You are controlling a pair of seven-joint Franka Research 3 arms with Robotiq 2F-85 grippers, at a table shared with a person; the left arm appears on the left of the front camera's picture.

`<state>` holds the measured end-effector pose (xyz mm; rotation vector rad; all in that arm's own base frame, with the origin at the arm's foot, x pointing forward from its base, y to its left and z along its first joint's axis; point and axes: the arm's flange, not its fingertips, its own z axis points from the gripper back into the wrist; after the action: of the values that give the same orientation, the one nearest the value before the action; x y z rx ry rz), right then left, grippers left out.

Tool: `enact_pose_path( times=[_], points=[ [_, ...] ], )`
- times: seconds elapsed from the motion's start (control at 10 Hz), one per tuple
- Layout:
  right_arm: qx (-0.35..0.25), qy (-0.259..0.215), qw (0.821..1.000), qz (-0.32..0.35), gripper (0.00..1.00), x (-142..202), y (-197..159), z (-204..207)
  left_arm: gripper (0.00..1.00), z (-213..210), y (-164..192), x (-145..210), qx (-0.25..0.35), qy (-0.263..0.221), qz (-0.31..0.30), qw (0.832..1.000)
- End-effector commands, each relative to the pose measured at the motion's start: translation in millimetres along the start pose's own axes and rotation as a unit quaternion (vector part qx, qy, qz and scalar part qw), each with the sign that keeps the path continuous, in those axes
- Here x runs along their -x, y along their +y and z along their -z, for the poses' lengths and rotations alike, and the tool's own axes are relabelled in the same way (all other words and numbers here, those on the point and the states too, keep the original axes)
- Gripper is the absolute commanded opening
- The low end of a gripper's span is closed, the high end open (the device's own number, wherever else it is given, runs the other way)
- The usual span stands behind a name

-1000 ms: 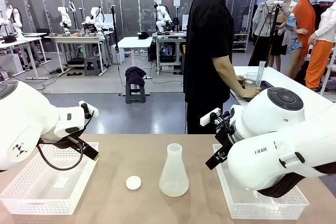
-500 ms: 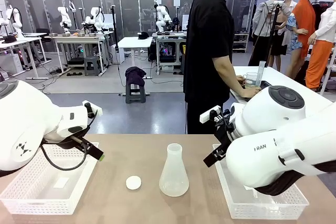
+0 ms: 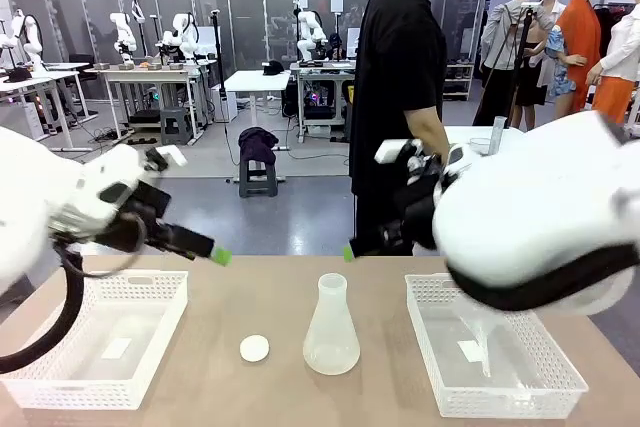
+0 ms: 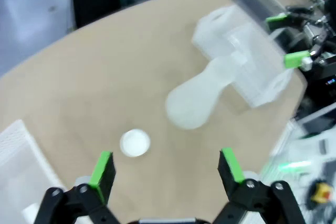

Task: Prepare the solutions needed for the experiment.
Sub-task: Pick up the Plastic Funnel and insert it into the Big flask.

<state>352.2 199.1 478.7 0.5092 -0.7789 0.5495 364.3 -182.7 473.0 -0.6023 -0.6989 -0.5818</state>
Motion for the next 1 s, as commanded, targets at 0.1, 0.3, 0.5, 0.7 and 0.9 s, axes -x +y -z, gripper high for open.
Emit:
enact_pose_path(
  times=[0.1,0.3,0.5,0.7,0.9],
  points=[
    [-0.119,-0.074,0.986,0.085,1.0,25.3,-36.0,-31.1,1.0,-30.9,30.1,7.8,0.159,-0.07,-0.096,0.98],
    [-0.21,-0.102,0.96,0.157,1.0,23.4,-41.2,-35.5,1.0,-51.2,42.5,12.5,0.242,-0.099,-0.167,0.951],
    [-0.248,-0.094,0.935,0.236,1.0,22.6,-54.6,-33.4,1.0,-69.7,62.8,19.1,0.278,-0.117,-0.228,0.926],
    [-0.279,-0.081,0.902,0.32,1.0,23.7,-72.2,-32.6,1.0,-75.5,74.7,23.2,0.289,-0.117,-0.262,0.913],
    [-0.264,-0.065,0.899,0.342,1.0,25.2,-79.7,-30.0,1.0,-72.0,76.8,21.8,0.311,-0.101,-0.277,0.904]
  ],
)
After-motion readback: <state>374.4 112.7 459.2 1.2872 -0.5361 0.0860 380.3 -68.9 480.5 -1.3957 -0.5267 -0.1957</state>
